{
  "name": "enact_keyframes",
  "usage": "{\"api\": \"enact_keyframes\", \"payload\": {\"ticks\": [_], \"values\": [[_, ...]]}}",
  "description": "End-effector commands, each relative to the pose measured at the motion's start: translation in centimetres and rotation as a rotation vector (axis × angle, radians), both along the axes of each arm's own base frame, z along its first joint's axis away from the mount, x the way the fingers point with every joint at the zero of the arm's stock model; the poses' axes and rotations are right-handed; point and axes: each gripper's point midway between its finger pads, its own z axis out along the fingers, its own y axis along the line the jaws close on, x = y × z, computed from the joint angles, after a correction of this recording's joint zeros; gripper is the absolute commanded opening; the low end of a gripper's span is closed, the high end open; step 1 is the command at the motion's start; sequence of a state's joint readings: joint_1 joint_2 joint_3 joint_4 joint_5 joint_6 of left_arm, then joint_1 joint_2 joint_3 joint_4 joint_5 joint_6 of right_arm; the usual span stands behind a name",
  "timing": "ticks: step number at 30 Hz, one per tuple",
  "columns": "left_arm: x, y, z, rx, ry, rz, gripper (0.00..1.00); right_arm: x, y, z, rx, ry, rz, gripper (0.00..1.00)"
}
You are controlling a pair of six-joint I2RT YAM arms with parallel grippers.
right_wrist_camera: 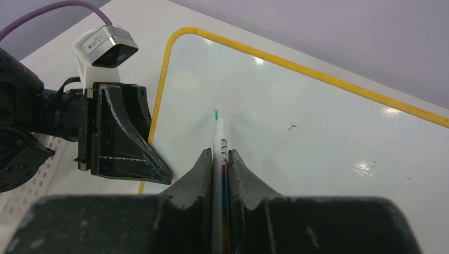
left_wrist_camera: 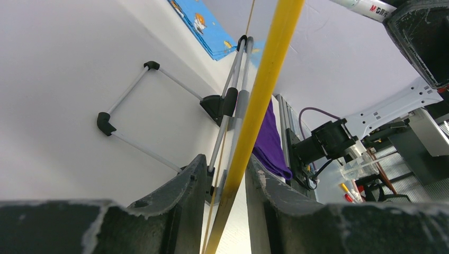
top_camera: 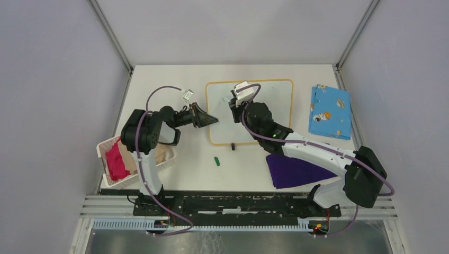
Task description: Write a sentence on the whiteboard
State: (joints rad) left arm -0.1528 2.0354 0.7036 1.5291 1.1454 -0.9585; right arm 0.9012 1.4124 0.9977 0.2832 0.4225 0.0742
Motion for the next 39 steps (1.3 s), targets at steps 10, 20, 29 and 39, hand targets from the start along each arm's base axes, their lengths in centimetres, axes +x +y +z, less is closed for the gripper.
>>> {"api": "enact_keyframes", "payload": {"ticks": [10,20,29,39], "values": [[-0.1,-0.1,3.3,-0.044,-0.205,-0.003,0.38,1.0,0.2,3.0,0.062,-0.047,-0.041,0.00],[-0.1,-0.1,3.2,-0.044,-0.203,-0.003,0.38,1.0,0.4,2.7,0.059,-0.043,-0.036,0.00],[-0.1,-0.1,3.2,-0.044,-0.204,-0.002,0.38,1.5,0.1,2.3,0.048,-0.036,-0.073,0.00],[-0.1,-0.1,3.3,-0.045,-0.206,0.000,0.38,1.5,0.2,0.1,0.002,0.003,-0.061,0.00]]}}
